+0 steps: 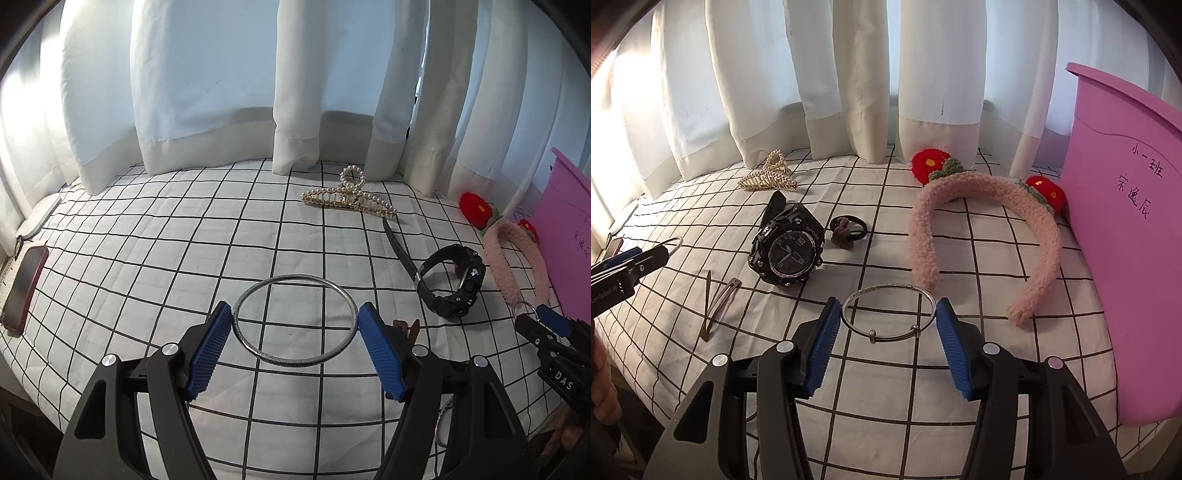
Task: Organize jewelry
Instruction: 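Grasp the silver bangle with the right tool while the left tool grasps another bangle, then carry both bangles over the pink tub and open both tools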
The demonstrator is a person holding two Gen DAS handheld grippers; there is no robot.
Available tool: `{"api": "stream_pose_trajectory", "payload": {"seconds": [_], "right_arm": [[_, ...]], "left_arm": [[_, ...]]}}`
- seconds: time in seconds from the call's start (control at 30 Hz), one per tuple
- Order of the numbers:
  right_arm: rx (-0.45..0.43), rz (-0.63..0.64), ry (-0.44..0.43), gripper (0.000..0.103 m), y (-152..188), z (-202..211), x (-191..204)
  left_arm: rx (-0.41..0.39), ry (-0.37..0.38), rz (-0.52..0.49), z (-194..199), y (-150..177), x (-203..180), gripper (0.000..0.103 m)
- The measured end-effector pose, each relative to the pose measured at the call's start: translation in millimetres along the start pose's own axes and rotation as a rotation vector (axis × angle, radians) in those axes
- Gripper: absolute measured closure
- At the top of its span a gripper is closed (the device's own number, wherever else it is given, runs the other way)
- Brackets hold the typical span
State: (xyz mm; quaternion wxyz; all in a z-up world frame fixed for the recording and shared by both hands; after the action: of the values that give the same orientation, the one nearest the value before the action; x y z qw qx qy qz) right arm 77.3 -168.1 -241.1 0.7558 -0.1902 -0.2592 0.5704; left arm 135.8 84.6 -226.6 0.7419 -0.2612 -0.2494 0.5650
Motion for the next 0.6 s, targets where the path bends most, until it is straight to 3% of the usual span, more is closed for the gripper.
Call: {"api": "stream_pose_trajectory", "payload": {"seconds": [0.6], "right_arm": [[-0.058, -0.062, 0.018, 0.051, -39, 44, 7]], "left_arm": [[-0.051, 0.098, -0.071, 34, -60, -20, 0.035]]}}
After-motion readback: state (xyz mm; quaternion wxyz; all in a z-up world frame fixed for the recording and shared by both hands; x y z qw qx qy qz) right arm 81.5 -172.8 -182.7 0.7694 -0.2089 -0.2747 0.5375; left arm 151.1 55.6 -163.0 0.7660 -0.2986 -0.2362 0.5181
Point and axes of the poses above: each gripper's, at about its wrist camera, not at the fingertips, and z roughly against the way its jaws point, x to its left, y to its underside, the point moved 7 cm from there along -z, roughly the way its jaws point, and after that the axes turned 10 degrees about -z, right-handed, at the moved point
